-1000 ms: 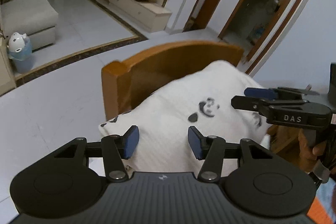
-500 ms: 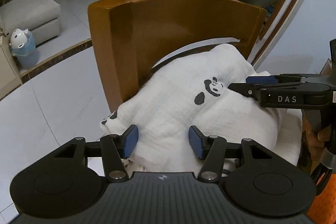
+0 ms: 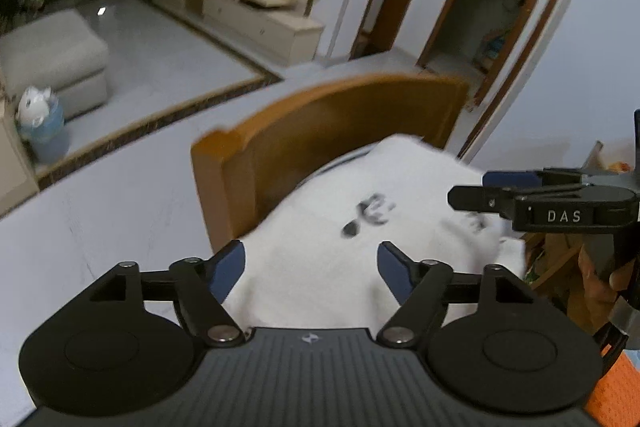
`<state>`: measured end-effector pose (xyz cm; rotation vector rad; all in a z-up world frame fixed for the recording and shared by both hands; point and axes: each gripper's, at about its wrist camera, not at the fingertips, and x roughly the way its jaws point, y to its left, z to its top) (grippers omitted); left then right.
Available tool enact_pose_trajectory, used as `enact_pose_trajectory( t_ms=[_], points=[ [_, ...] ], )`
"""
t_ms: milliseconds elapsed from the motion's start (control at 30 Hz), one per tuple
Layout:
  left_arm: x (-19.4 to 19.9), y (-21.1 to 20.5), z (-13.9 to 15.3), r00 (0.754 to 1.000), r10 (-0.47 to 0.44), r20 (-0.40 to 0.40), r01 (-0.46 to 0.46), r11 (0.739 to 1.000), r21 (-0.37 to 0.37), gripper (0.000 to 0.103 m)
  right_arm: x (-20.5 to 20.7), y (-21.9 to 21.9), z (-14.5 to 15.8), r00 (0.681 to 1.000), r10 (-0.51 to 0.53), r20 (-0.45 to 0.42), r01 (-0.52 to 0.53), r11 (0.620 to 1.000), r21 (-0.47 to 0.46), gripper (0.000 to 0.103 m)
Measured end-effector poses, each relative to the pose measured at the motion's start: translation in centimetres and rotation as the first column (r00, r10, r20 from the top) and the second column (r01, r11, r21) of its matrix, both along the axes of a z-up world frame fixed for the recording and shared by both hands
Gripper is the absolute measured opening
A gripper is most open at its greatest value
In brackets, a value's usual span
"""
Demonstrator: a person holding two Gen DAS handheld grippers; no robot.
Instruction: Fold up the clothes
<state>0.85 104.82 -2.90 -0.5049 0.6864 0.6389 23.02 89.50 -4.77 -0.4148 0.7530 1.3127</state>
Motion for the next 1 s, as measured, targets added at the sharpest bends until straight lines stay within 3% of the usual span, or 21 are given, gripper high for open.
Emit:
enact_pose_trajectory(
  t_ms=[200,267,333,400,733,1000],
  points=[
    [-1.6,-3.0,4.5,0.998,-0.045,0.032,0.044,0.997,0.056,0.093,-2.3,-4.7,4.5,0.996,-0.081,0.027,0.079,0.995,0.068,0.086],
    [-2.5,-5.0,5.5,0.997,-0.061,0.045,0.058,0.996,0.075,0.094,-3.5,-6.2,6.0,0.993,-0.11,0.041,0.107,0.99,0.089,0.095],
    [-3.6,-6.7,6.6,0.995,-0.079,0.055,0.073,0.993,0.097,0.103,-4.9,-8.2,7.3,0.988,-0.146,0.051,0.14,0.984,0.111,0.099],
    [-5.1,-8.4,7.6,0.993,-0.091,0.071,0.081,0.988,0.133,0.103,-6.5,-10.4,8.6,0.981,-0.186,0.063,0.177,0.975,0.132,0.103],
    [-13.8,-17.8,10.6,0.983,-0.167,0.074,0.146,0.963,0.225,0.103,-16.3,-20.9,11.5,0.943,-0.315,0.109,0.294,0.939,0.177,0.103],
    [-19.5,-24.9,11.1,0.971,-0.228,0.067,0.194,0.925,0.326,0.103,-24.4,-28.3,11.8,0.922,-0.371,0.107,0.35,0.92,0.175,0.103]
  ],
)
